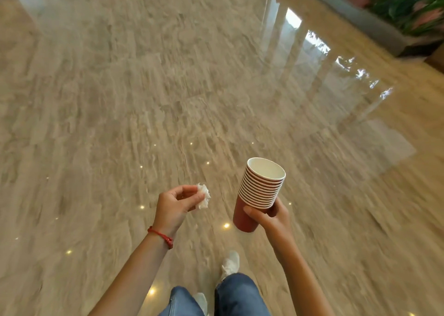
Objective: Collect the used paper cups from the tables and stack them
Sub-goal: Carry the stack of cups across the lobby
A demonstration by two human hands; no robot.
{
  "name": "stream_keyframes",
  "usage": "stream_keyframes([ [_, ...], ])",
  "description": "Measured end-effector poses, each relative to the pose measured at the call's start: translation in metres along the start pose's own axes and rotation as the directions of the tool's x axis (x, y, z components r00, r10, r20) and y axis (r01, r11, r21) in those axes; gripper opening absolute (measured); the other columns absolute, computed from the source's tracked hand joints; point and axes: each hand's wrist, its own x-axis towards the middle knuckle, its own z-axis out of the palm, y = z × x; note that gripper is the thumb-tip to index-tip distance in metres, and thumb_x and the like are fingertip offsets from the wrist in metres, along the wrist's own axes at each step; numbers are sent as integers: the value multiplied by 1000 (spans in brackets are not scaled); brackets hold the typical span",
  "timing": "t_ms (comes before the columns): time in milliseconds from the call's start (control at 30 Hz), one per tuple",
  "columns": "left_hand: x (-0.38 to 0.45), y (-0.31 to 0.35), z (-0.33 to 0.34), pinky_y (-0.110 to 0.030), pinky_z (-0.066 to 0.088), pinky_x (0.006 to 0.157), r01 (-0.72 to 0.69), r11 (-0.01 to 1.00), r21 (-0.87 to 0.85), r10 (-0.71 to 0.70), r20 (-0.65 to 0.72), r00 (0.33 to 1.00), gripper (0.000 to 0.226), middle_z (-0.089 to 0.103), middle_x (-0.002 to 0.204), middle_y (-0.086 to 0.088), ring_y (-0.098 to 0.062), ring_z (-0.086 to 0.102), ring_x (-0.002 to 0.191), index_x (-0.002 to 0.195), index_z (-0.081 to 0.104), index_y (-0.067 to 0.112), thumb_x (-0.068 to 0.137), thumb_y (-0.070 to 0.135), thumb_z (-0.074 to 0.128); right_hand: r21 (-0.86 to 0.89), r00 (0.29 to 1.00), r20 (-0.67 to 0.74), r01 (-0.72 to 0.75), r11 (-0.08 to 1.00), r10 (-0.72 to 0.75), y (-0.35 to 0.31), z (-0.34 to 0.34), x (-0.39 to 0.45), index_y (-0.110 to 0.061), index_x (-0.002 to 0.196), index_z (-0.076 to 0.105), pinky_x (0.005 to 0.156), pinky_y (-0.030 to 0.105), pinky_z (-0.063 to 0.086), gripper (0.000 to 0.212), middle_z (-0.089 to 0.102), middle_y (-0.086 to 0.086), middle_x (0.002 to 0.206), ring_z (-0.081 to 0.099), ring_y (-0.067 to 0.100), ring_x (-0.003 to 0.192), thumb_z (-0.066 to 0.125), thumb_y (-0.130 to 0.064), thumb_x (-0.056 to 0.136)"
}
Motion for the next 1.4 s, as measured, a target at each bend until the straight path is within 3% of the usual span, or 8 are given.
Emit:
stream_keyframes([
  [267, 118, 42, 98, -19, 55, 62, -15, 1000, 13, 14, 86, 996, 14, 74, 77, -6, -16, 71, 75, 78, 72, 13, 67, 8, 79, 7, 999, -20, 38, 999, -38, -25, -35, 142, -11, 105, 61, 69, 16, 52, 43, 71, 0, 95, 67, 3, 84, 77, 5, 68],
  [500, 200, 91, 202, -16, 53, 58, -20, 999, 43, 10, 218, 976, 14, 74, 74, -2, -11, 70, 71, 79, 70, 11, 68, 8, 78, 16, 993, -110, 47, 999, -45, -62, -85, 236, -9, 111, 61, 73, 19, 52, 57, 71, -1, 98, 67, 9, 91, 79, -19, 57],
  [633, 239, 106, 252, -16, 53, 58, -16, 997, 74, -6, 287, 958, 14, 74, 75, -3, -12, 70, 71, 79, 70, 12, 68, 6, 77, 39, 977, -211, 37, 999, -28, -71, -115, 273, -12, 106, 62, 67, 14, 50, 53, 73, -6, 90, 67, 2, 83, 81, -14, 57],
  [767, 275, 117, 306, -15, 52, 58, -11, 992, 127, -41, 398, 916, 15, 74, 77, -6, -11, 69, 70, 80, 70, 10, 69, 4, 77, 68, 944, -329, 29, 997, -5, -74, -148, 305, -10, 108, 60, 68, 15, 51, 48, 71, 0, 97, 67, 3, 84, 79, 3, 66],
  [933, 322, 137, 383, -14, 51, 55, -55, 983, 175, -51, 551, 833, 14, 72, 65, 3, -5, 67, 63, 76, 70, 12, 69, 1, 76, 89, 872, -489, 57, 994, -6, -85, -189, 345, -11, 109, 60, 69, 15, 50, 49, 71, 0, 99, 67, 6, 88, 81, -1, 65],
  [1100, 371, 164, 459, -15, 53, 57, -96, 976, 195, -65, 684, 727, 13, 73, 68, 2, -6, 68, 65, 80, 70, 8, 70, 2, 76, 119, 756, -655, 89, 989, 11, -101, -226, 392, -18, 105, 61, 67, 15, 51, 47, 71, -5, 97, 67, 3, 88, 80, -4, 65],
  [1333, 437, 184, 546, -14, 51, 56, -101, 963, 249, -134, 772, 622, 13, 74, 72, 1, -8, 69, 67, 74, 72, 13, 67, 3, 78, 135, 606, -795, 131, 982, 29, -118, -267, 460, -16, 104, 61, 66, 14, 51, 45, 71, -2, 98, 67, 2, 84, 79, -1, 66],
  [1400, 444, 186, 560, -15, 52, 57, -104, 958, 267, -150, 777, 611, 14, 75, 74, -1, -9, 69, 69, 76, 72, 11, 67, 4, 78, 133, 602, -798, 135, 982, 25, -123, -271, 469, -18, 103, 61, 66, 14, 51, 45, 71, -5, 96, 67, 2, 84, 79, -2, 66],
])
